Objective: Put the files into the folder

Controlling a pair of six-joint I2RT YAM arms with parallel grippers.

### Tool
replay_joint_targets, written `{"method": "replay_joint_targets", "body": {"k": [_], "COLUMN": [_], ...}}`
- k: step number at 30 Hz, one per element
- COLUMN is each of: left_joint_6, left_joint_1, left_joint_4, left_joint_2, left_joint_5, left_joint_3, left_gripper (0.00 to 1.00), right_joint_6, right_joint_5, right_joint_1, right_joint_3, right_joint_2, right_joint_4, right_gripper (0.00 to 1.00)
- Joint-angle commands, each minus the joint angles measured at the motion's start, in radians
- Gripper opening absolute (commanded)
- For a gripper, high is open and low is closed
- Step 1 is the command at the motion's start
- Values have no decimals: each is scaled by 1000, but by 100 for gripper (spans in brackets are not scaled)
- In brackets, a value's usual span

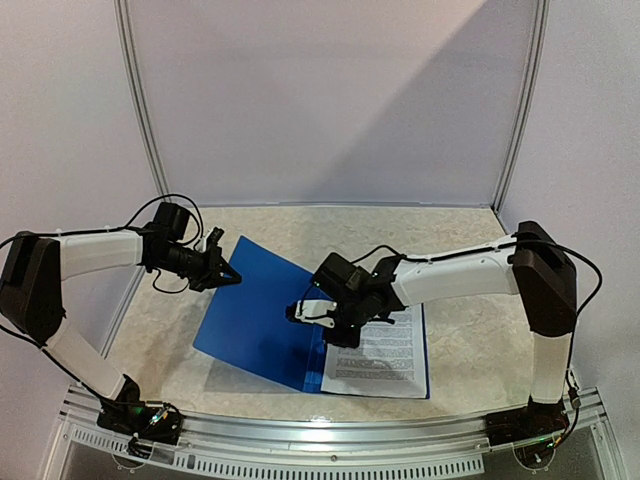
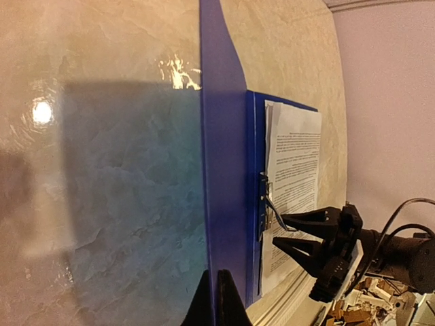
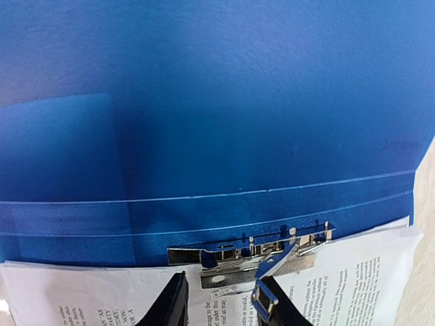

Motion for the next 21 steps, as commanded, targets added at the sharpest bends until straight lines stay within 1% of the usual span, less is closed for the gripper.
{"method": "replay_joint_targets", "body": {"k": [1,4,8,10,12,13,16,17,19,21], "left_joint_6": [7,7,8,8,9,12,11,12,10,9], "left_joint_1": [-9,-9,-9,-9,-9,-7,-7,-6,-7,-6], "left_joint_4": [1,2,2,2,2,2,0,0,0,2], "left_joint_2": [-16,-19,-22,-23,-24,-25,-24,-24,-22,-22], "left_joint_5": [-3,-3,-5,-5,-5,-5,-5,-5,-5,-4], "left_joint_3": [4,4,4,5,6,6,6,6,6,6], "left_gripper": [0,0,0,0,0,0,0,0,0,0], "right_joint_6": [-27,-32,-20,-7,5,6,-7,-10,-9,-2], "right_joint_5": [-79,-92,-166,-213,-251,-264,-262,-258,-249,-239], "right_joint_1": [-5,-21,-52,-66,-75,-78,-80,-81,-83,-92], "right_joint_3": [-28,-39,-42,-43,-43,-39,-21,-19,-20,-19], "right_joint_2": [-67,-96,-131,-148,-154,-151,-130,-125,-120,-117], "right_joint_4": [19,17,41,58,66,59,20,12,12,15], "right_gripper": [38,43,50,52,53,50,32,28,26,28]}}
